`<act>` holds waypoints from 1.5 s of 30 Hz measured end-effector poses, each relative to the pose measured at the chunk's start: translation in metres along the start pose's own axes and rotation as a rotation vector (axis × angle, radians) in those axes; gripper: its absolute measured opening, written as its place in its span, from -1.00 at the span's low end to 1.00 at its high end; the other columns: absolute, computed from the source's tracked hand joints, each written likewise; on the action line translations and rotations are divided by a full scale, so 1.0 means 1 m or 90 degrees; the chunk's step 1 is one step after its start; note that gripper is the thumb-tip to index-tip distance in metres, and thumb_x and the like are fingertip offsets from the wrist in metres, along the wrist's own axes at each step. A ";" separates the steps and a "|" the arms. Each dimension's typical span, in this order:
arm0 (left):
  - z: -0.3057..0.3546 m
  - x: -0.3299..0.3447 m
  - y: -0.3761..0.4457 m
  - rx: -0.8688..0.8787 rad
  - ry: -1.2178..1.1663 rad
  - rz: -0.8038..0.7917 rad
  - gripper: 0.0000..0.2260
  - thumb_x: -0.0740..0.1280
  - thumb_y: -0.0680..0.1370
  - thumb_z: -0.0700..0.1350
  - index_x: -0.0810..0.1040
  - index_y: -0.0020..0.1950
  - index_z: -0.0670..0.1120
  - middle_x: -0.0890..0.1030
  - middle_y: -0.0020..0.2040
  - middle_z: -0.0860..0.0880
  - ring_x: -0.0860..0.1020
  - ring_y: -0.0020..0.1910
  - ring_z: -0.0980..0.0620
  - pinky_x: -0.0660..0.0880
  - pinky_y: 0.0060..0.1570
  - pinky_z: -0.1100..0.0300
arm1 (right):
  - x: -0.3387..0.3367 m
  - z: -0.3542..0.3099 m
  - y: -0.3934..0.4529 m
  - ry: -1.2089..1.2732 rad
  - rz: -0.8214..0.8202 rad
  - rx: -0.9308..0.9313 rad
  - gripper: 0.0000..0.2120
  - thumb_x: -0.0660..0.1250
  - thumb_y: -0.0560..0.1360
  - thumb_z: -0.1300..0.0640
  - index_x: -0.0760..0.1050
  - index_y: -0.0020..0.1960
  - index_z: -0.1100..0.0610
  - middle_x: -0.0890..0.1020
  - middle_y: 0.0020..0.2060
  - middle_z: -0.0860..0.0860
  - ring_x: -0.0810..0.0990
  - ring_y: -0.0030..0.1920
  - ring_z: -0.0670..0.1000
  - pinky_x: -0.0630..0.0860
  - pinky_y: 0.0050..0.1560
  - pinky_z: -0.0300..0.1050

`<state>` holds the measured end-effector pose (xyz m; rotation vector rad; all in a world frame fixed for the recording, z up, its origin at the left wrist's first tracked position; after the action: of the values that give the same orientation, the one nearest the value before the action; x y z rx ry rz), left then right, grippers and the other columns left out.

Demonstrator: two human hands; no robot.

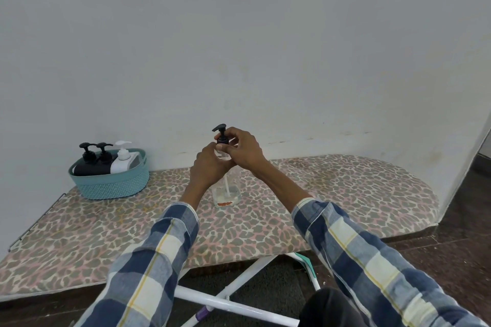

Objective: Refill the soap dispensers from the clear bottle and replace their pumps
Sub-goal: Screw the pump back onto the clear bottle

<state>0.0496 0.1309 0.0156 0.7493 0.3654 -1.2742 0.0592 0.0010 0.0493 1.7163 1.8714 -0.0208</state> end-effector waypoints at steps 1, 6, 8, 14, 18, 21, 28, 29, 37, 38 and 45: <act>0.000 0.000 0.000 -0.002 0.009 0.004 -0.48 0.54 0.50 0.19 0.59 0.39 -0.01 0.72 0.25 -0.05 0.67 0.22 -0.15 0.62 0.13 -0.09 | 0.001 0.000 0.001 -0.013 0.009 0.003 -0.82 0.53 0.56 0.06 0.68 0.15 -0.04 0.71 0.00 -0.19 0.67 0.04 -0.04 0.60 0.24 0.09; 0.000 0.001 -0.001 -0.008 0.028 0.016 -0.57 0.48 0.56 0.11 0.58 0.36 -0.03 0.72 0.24 -0.08 0.67 0.20 -0.20 0.62 0.16 -0.14 | 0.003 0.001 0.002 -0.071 0.042 0.009 -0.83 0.53 0.55 0.01 0.64 0.11 -0.11 0.66 -0.03 -0.24 0.63 -0.07 -0.15 0.46 0.00 -0.11; -0.001 0.001 -0.001 -0.016 0.030 0.015 -0.58 0.48 0.57 0.09 0.57 0.37 -0.03 0.71 0.24 -0.08 0.66 0.19 -0.19 0.62 0.17 -0.17 | 0.003 0.002 0.001 -0.069 0.046 0.011 -0.84 0.53 0.54 0.00 0.62 0.08 -0.14 0.66 -0.04 -0.25 0.61 -0.11 -0.22 0.45 -0.01 -0.12; 0.003 0.001 -0.005 -0.011 0.034 0.035 -0.59 0.46 0.56 0.10 0.60 0.39 0.03 0.74 0.17 -0.05 0.70 0.13 -0.18 0.63 0.05 -0.05 | -0.004 -0.004 -0.011 -0.087 0.076 -0.038 -0.82 0.50 0.54 -0.16 0.63 0.09 -0.14 0.67 -0.06 -0.27 0.65 -0.03 -0.20 0.48 -0.02 -0.17; 0.011 0.001 -0.011 0.047 0.052 0.051 -0.57 0.41 0.63 0.04 0.53 0.52 0.18 0.75 0.21 0.00 0.73 0.11 -0.13 0.48 -0.06 0.12 | -0.004 -0.019 -0.023 -0.134 0.129 -0.064 -0.60 0.27 0.53 -0.47 0.57 0.01 -0.16 0.65 -0.11 -0.26 0.60 -0.11 -0.25 0.39 -0.13 -0.32; 0.006 0.000 -0.012 0.030 0.030 0.056 -0.52 0.45 0.61 0.04 0.50 0.53 0.13 0.74 0.21 -0.01 0.72 0.12 -0.14 0.51 -0.05 0.08 | -0.003 -0.023 -0.024 -0.147 0.149 -0.056 -0.49 0.18 0.57 -0.51 0.61 -0.02 -0.11 0.69 -0.12 -0.19 0.66 -0.08 -0.14 0.50 -0.08 -0.19; -0.003 0.001 -0.011 -0.008 0.000 0.055 -0.64 0.54 0.54 0.05 0.52 0.23 -0.01 0.64 -0.02 0.12 0.66 0.00 -0.08 0.50 -0.13 0.09 | -0.003 -0.018 -0.022 -0.096 0.120 -0.018 -0.49 0.14 0.62 -0.37 0.69 -0.04 -0.02 0.74 -0.09 -0.14 0.67 -0.06 -0.10 0.49 -0.02 -0.07; -0.003 0.002 -0.011 -0.007 -0.005 0.053 -0.63 0.55 0.53 0.06 0.51 0.21 -0.02 0.65 -0.02 0.10 0.63 -0.04 -0.06 0.49 -0.12 0.09 | -0.004 -0.018 -0.023 -0.083 0.117 -0.019 -0.48 0.13 0.62 -0.34 0.70 -0.05 -0.02 0.74 -0.08 -0.14 0.66 -0.07 -0.12 0.47 -0.03 -0.08; -0.004 0.005 -0.010 -0.001 -0.012 0.048 -0.49 0.60 0.50 0.10 0.54 0.33 -0.09 0.71 0.19 -0.06 0.68 0.09 -0.12 0.54 0.01 0.04 | -0.007 -0.020 -0.030 -0.023 0.082 -0.030 -0.46 0.03 0.56 -0.26 0.73 0.01 -0.04 0.75 0.04 -0.13 0.67 0.05 -0.03 0.52 0.13 -0.02; -0.004 0.005 -0.010 0.000 -0.014 0.048 -0.47 0.60 0.49 0.11 0.54 0.34 -0.09 0.71 0.21 -0.07 0.68 0.11 -0.14 0.56 0.04 0.02 | -0.007 -0.020 -0.031 -0.013 0.081 -0.031 -0.45 0.02 0.56 -0.26 0.73 0.02 -0.04 0.76 0.05 -0.13 0.67 0.06 -0.02 0.52 0.13 -0.02; -0.004 0.003 -0.009 0.012 -0.024 0.035 -0.43 0.61 0.50 0.16 0.52 0.34 -0.11 0.68 0.18 -0.06 0.61 0.04 -0.04 0.46 0.00 0.10 | -0.005 -0.012 -0.030 0.069 0.039 -0.023 -0.46 0.12 0.62 -0.31 0.74 0.12 0.01 0.76 0.09 -0.08 0.68 0.15 -0.02 0.52 0.21 -0.04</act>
<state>0.0428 0.1300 0.0081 0.7453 0.3005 -1.2406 0.0266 -0.0035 0.0503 1.7811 1.8829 0.1333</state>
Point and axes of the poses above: each hand's wrist, its own y-axis towards the middle knuckle, its own x-axis out of the palm, z = x × y, the point moved 9 cm from there along y, towards the middle knuckle
